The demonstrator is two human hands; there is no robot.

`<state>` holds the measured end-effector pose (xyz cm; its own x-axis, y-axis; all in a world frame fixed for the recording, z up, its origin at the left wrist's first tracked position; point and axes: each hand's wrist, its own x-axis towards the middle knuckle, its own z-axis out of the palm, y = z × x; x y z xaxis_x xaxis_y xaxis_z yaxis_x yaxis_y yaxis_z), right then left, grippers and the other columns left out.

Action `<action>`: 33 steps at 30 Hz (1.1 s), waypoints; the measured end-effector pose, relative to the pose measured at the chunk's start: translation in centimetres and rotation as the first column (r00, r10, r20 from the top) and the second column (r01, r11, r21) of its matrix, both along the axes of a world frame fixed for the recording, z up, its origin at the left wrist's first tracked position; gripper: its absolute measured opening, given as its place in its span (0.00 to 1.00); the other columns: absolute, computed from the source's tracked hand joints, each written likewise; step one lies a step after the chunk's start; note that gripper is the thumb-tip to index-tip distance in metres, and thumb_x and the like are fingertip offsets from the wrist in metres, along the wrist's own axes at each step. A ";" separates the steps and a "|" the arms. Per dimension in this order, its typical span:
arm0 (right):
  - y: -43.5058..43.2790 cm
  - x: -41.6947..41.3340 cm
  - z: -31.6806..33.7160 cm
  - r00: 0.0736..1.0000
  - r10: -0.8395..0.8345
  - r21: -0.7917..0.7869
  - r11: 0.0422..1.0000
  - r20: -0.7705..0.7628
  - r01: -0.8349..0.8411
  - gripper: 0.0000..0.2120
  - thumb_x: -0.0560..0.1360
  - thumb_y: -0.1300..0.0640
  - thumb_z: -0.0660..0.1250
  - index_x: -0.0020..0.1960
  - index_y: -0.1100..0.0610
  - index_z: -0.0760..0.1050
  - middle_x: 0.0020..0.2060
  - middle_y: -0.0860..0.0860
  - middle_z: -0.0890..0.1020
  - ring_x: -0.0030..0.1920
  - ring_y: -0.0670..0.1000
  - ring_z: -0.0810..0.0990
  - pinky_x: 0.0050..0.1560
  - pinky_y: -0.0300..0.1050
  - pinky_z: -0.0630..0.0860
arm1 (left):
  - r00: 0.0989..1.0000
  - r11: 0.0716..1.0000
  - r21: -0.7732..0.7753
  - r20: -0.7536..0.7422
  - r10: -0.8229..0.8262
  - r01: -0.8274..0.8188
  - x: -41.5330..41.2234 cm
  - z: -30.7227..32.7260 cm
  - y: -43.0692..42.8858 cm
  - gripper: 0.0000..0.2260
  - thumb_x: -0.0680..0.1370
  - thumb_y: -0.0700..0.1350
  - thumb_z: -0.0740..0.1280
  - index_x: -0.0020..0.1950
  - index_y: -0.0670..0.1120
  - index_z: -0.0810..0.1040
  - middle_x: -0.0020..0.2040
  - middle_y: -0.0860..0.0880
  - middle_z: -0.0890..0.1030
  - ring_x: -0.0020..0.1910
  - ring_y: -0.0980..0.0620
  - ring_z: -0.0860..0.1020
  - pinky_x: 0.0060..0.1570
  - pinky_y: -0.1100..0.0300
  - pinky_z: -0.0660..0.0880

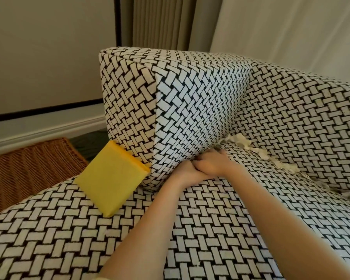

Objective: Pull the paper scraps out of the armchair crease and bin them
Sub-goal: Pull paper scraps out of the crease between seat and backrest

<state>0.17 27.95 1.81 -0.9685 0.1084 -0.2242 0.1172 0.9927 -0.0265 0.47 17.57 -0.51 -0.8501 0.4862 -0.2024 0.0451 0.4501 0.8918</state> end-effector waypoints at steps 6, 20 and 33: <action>-1.4 -1.7 0.3 0.970 -0.214 -0.002 0.977 0.120 0.215 0.31 0.77 0.44 0.49 0.76 0.57 0.52 0.76 0.55 0.50 0.75 0.56 0.43 0.73 0.58 0.37 | 0.998 0.999 0.050 0.059 0.012 -0.014 0.2 -0.1 -0.2 0.20 0.70 0.46 0.73 0.61 0.46 0.77 0.58 0.50 0.79 0.58 0.53 0.75 0.59 0.60 0.72; -2.2 -1.7 -0.8 0.959 -0.279 0.044 0.959 -0.049 0.281 0.23 0.76 0.45 0.57 0.66 0.56 0.68 0.70 0.57 0.67 0.73 0.58 0.54 0.72 0.56 0.48 | 0.989 0.894 -0.422 0.066 -0.135 0.150 0.7 3.5 -0.1 0.22 0.81 0.48 0.56 0.74 0.43 0.60 0.72 0.43 0.64 0.69 0.45 0.65 0.64 0.55 0.65; -1.8 -1.7 -1.0 0.952 -0.296 -0.005 0.955 -0.082 0.297 0.18 0.76 0.49 0.56 0.62 0.55 0.72 0.67 0.56 0.70 0.71 0.57 0.60 0.70 0.55 0.52 | 0.966 0.982 -0.174 0.259 -0.022 0.069 -0.2 2.6 -0.5 0.30 0.71 0.40 0.65 0.72 0.41 0.62 0.69 0.43 0.67 0.67 0.44 0.66 0.65 0.53 0.65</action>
<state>-1.49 26.15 0.82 -0.9072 0.3950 -0.1446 0.4043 0.9137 -0.0407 0.26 17.03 2.10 -0.7368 0.4585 -0.4968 -0.1490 0.6067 0.7809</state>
